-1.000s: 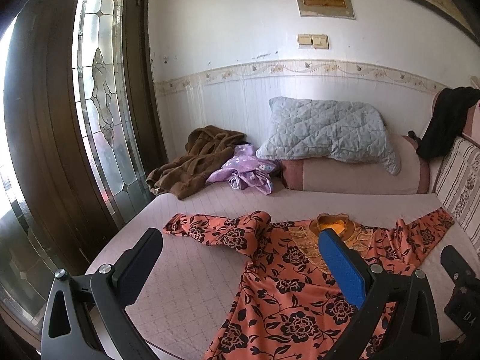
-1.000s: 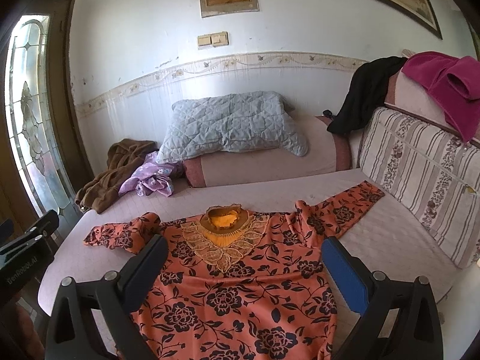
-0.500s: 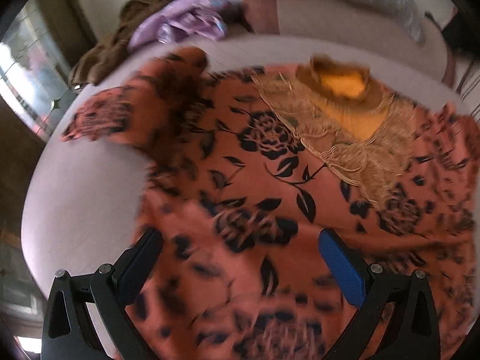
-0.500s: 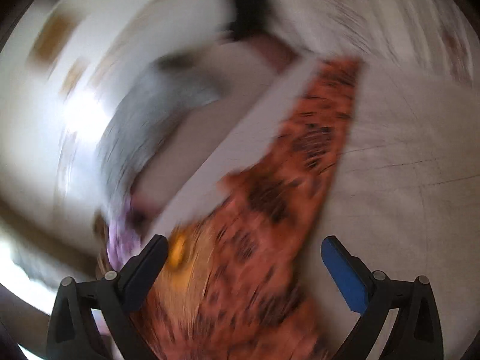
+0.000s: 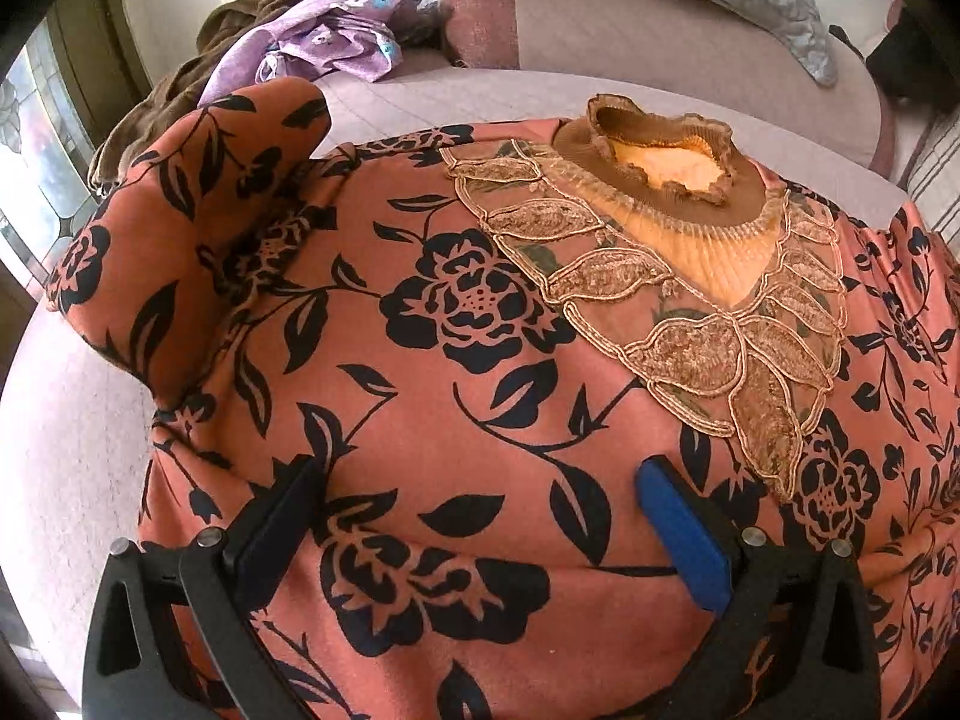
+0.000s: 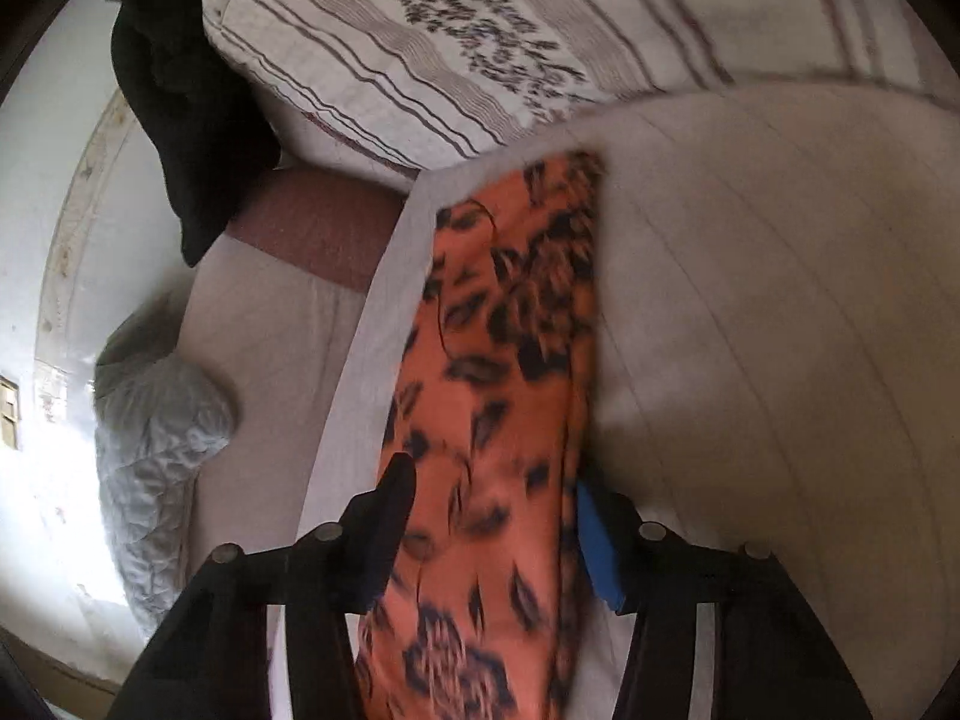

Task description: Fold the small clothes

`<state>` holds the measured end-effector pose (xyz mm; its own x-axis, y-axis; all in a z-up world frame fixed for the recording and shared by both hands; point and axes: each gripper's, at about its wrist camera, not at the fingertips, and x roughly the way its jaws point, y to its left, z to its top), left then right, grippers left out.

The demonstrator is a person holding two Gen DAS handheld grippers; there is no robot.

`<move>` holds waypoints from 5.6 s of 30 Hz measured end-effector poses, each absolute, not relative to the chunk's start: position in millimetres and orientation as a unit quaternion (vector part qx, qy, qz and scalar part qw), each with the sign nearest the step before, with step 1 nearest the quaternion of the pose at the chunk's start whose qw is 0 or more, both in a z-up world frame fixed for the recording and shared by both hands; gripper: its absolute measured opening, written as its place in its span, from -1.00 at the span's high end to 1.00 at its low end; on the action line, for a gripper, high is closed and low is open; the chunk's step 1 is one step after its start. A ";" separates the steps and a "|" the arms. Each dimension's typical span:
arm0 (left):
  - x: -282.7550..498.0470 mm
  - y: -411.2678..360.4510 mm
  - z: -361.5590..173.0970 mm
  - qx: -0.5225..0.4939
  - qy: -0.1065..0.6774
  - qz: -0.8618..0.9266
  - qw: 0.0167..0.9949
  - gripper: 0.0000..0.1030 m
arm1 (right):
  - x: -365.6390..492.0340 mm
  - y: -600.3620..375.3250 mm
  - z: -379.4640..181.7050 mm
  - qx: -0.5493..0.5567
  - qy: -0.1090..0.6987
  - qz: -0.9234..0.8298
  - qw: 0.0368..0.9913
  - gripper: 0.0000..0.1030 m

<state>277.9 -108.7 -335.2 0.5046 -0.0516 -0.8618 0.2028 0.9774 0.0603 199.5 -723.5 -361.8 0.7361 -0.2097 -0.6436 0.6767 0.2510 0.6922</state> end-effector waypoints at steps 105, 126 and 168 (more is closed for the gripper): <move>279.9 368.6 -264.0 -0.342 0.386 0.365 0.775 -1.00 | 508.0 197.2 -298.0 -0.148 0.517 0.195 0.820 -0.13; 317.1 282.7 -249.6 -0.242 0.405 0.291 0.832 -1.00 | 358.6 -68.3 -98.3 0.157 0.327 0.186 0.913 0.94; 325.5 -37.8 -309.1 0.200 0.430 0.034 0.880 -1.00 | 181.9 -406.6 -269.2 0.308 0.336 -0.040 0.889 0.87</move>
